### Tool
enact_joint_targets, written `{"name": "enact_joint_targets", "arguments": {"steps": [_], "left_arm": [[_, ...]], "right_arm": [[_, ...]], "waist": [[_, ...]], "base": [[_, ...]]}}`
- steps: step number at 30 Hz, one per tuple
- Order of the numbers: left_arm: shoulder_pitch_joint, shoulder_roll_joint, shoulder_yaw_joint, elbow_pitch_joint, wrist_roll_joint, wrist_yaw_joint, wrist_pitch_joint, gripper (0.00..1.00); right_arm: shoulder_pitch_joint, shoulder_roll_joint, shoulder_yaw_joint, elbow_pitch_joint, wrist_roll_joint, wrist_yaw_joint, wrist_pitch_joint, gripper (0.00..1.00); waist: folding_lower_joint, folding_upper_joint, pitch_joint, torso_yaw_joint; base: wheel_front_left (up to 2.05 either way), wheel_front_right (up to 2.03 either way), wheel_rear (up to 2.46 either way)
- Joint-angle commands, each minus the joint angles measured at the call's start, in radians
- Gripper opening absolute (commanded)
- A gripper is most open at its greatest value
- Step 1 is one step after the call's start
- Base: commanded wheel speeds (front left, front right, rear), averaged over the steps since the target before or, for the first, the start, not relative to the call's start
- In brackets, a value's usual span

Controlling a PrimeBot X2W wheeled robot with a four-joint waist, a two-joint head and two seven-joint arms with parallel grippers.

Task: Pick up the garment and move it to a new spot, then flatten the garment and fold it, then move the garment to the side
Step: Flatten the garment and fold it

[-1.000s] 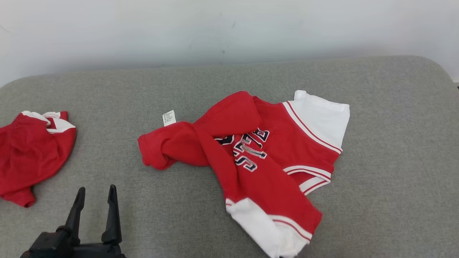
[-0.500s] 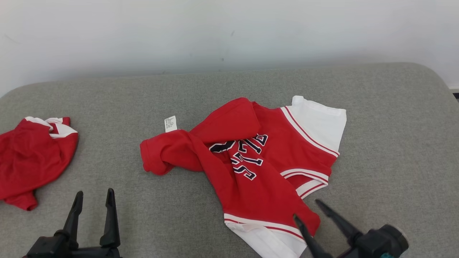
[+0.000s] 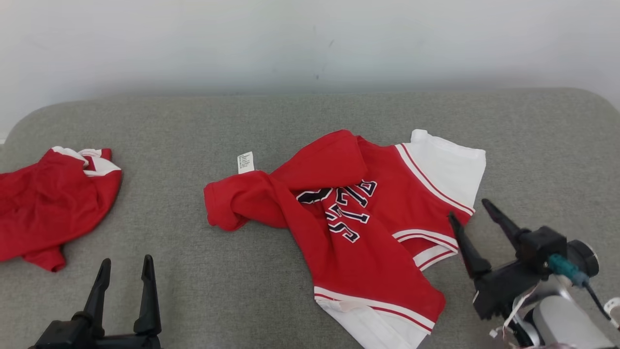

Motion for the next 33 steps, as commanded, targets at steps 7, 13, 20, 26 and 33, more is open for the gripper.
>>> {"name": "enact_joint_targets", "arguments": {"steps": [7,13,20,26,33], "left_arm": [[-0.025,0.000,-0.006,-0.001,-0.004,-0.001,-0.001,1.00],[-0.044,0.000,-0.016,0.007,-0.009,-0.001,-0.001,1.00],[-0.057,0.000,-0.018,0.008,-0.016,0.003,-0.001,1.00],[-0.064,0.000,-0.024,0.000,-0.021,0.009,-0.001,1.00],[-0.072,0.000,-0.029,0.000,-0.028,0.016,-0.001,1.00]], "right_arm": [[-0.132,0.030,-0.061,0.194,0.021,-0.002,0.063,1.00],[-0.205,0.039,-0.085,0.361,0.026,-0.002,0.088,1.00],[-0.262,0.054,-0.101,0.517,0.032,-0.002,0.091,1.00],[-0.292,0.080,-0.084,0.614,0.049,-0.002,0.115,0.66],[-0.362,0.050,-0.048,0.617,0.059,-0.002,0.060,0.00]], "waist": [[0.0000,0.0000,0.041,0.044],[0.0000,0.0000,0.066,0.073],[0.0000,0.0000,0.091,0.085],[0.0000,0.0000,0.107,0.090],[0.0000,0.0000,0.122,0.089]], "base": [[0.00,0.00,0.00],[0.00,0.00,0.00],[0.00,0.00,0.00],[0.00,0.00,0.00],[0.00,0.00,0.00]]}}
